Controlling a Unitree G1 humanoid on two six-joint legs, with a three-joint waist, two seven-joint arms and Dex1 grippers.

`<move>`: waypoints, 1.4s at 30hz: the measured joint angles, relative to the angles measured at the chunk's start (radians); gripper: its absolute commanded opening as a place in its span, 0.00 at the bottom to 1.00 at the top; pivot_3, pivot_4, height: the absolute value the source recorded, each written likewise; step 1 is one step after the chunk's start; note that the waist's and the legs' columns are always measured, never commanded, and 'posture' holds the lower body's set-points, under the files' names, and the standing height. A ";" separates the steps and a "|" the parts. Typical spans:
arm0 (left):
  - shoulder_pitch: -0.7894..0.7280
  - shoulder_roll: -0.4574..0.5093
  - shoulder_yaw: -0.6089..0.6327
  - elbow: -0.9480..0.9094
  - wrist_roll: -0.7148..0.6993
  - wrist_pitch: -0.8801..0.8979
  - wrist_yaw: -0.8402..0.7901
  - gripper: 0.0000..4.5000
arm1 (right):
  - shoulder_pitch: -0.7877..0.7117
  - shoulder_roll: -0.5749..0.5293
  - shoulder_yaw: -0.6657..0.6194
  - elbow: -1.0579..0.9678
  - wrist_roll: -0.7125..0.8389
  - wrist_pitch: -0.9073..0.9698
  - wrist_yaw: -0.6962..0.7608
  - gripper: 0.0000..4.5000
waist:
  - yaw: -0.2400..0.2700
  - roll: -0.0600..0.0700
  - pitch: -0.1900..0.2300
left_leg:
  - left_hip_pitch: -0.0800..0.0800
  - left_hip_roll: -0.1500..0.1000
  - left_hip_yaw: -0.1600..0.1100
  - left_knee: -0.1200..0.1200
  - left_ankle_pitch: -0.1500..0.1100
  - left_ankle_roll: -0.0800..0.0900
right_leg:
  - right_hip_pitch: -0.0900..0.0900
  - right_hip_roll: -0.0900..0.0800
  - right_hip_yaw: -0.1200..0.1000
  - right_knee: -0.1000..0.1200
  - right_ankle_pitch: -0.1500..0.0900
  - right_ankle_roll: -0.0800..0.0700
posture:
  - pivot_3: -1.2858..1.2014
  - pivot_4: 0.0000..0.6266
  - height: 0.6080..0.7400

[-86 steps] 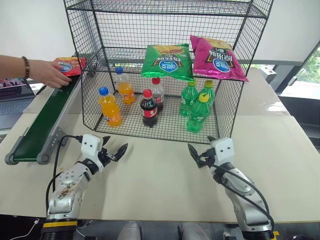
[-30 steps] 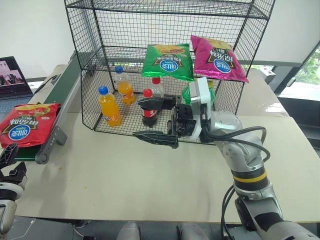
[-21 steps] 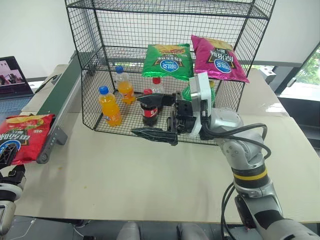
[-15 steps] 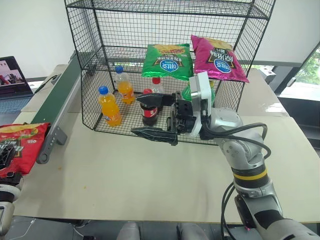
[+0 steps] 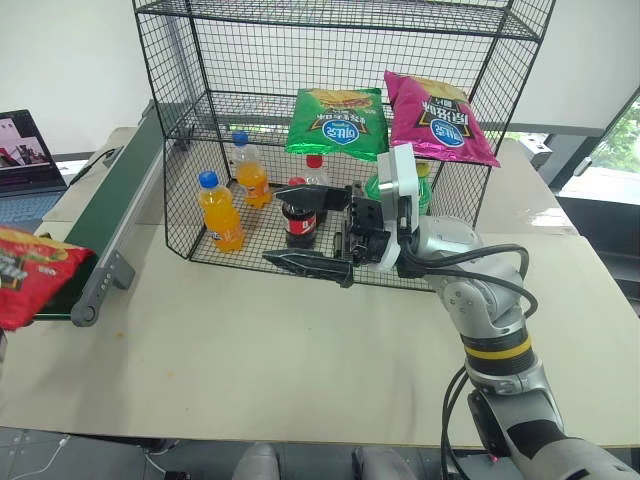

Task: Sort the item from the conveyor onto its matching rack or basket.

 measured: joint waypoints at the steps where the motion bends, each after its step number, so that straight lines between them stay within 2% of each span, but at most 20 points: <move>1: -0.010 0.021 -0.004 -0.021 -0.017 0.005 0.003 0.01 | 0.006 -0.002 -0.008 -0.001 -0.004 0.000 -0.015 1.00 | 0.001 0.000 0.000 | 0.000 0.000 0.000 0.000 0.000 0.000 | 0.000 0.000 0.000 0.000 0.000 0.000 | 0.52 0.24 1.00; 5: -0.099 0.083 -0.061 -0.128 -0.130 0.042 0.022 0.01 | 0.036 -0.023 -0.073 -0.030 -0.008 0.004 -0.108 1.00 | 0.005 -0.001 0.000 | 0.000 0.000 0.001 0.000 0.000 0.000 | 0.000 -0.001 0.000 -0.001 0.000 0.000 | 0.52 0.24 1.00; 12: -0.423 0.050 -0.327 -0.204 -0.152 0.093 0.043 0.01 | 0.070 -0.047 -0.122 -0.161 -0.003 0.054 -0.250 1.00 | 0.003 0.002 0.002 | -0.001 -0.001 0.000 -0.002 0.001 -0.002 | 0.001 -0.001 -0.001 -0.001 0.000 0.000 | 0.52 0.24 1.00; 16: -0.629 0.016 -0.447 -0.163 -0.155 0.128 0.051 0.01 | 0.069 -0.054 -0.130 -0.203 -0.002 0.065 -0.295 1.00 | 0.002 0.002 0.001 | 0.000 -0.001 0.000 -0.002 0.001 -0.002 | 0.001 -0.001 -0.001 -0.001 0.000 0.001 | 0.52 0.24 1.00; 21: -0.884 -0.056 -0.559 0.071 -0.156 0.126 0.051 0.01 | 0.051 -0.057 -0.171 -0.234 -0.021 0.067 -0.395 1.00 | 0.005 0.002 0.002 | -0.001 -0.002 -0.001 -0.002 0.003 -0.001 | 0.001 -0.001 -0.002 0.000 0.001 0.001 | 0.52 0.24 1.00; 23: -0.934 -0.090 -0.567 0.156 -0.145 0.104 0.051 0.01 | 0.051 -0.063 -0.181 -0.254 -0.025 0.067 -0.425 1.00 | 0.004 0.003 0.001 | -0.001 -0.002 -0.001 -0.002 0.003 -0.001 | 0.001 -0.001 -0.002 -0.001 0.001 0.001 | 0.52 0.24 1.00; 27: -0.936 -0.157 -0.575 0.309 -0.081 0.101 0.023 0.01 | 0.054 -0.081 -0.194 -0.284 -0.033 0.079 -0.476 1.00 | 0.003 0.003 0.001 | -0.001 -0.002 -0.002 -0.002 0.004 -0.001 | 0.001 -0.001 -0.002 -0.001 0.001 0.001 | 0.52 0.24 1.00; 32: -0.983 -0.246 -0.571 0.470 0.045 0.063 -0.012 0.01 | 0.070 -0.092 -0.192 -0.317 -0.040 0.083 -0.516 1.00 | 0.014 0.003 0.001 | -0.002 -0.003 -0.002 -0.001 0.004 -0.002 | 0.001 -0.001 -0.002 -0.001 0.001 0.001 | 0.52 0.24 1.00; 42: -1.077 -0.372 -0.499 0.532 0.180 -0.043 0.041 0.01 | 0.069 -0.128 -0.144 -0.331 -0.102 0.086 -0.524 1.00 | 0.028 0.003 0.002 | -0.002 -0.003 -0.002 -0.001 0.005 -0.001 | 0.001 -0.002 -0.002 -0.002 0.001 0.002 | 0.52 0.24 1.00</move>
